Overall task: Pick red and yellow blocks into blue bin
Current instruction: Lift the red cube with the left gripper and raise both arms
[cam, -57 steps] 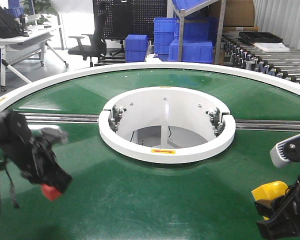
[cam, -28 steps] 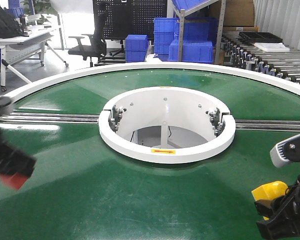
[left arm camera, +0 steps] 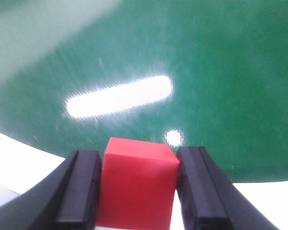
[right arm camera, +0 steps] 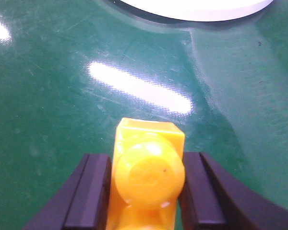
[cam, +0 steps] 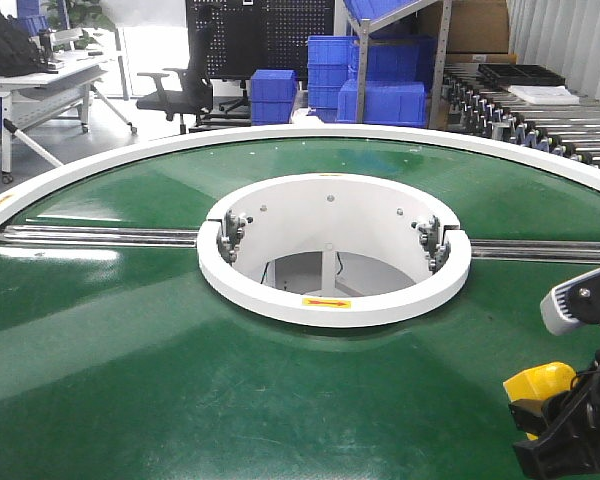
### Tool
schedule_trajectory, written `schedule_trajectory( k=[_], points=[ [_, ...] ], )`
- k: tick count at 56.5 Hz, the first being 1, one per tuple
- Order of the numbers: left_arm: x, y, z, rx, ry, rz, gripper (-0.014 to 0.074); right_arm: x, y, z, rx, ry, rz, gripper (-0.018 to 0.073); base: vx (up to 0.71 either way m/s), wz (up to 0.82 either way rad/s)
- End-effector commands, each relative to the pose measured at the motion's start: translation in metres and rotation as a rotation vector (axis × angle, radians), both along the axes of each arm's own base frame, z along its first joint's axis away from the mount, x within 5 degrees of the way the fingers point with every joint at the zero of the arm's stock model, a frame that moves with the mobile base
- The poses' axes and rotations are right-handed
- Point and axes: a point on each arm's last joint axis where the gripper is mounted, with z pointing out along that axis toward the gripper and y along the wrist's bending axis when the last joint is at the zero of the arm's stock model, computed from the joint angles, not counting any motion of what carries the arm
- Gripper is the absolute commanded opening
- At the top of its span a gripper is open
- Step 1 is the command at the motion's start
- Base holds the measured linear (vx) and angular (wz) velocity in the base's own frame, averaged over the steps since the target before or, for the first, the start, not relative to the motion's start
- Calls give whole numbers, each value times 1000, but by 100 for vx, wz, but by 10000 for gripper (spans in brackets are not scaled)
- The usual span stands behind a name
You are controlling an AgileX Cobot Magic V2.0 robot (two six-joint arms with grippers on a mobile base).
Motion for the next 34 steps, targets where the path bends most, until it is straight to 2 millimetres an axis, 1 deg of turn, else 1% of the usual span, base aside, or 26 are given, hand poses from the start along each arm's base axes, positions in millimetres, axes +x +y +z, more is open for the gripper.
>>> schedule_trajectory(
  k=[1, 4, 8, 15, 23, 34],
  points=[
    [-18, 3, 11, -38, -203, 23, 271, 0, 0, 18, 19, -114, 8, 226, 0, 0],
    [-28, 5, 12, -44, -247, 45, 272, 0, 0, 18, 19, -114, 8, 226, 0, 0],
    [-33, 8, 13, -47, -265, 70, 272, 0, 0, 18, 19, -114, 8, 226, 0, 0],
    [-29, 11, 12, -4, -260, 88, 272, 0, 0, 18, 19, -114, 8, 226, 0, 0],
    [-28, 11, 16, -7, -296, 89, 272, 0, 0, 18, 19, -114, 8, 226, 0, 0],
    [-28, 11, 15, -11, -293, 89, 272, 0, 0, 18, 19, -114, 8, 226, 0, 0]
  ],
)
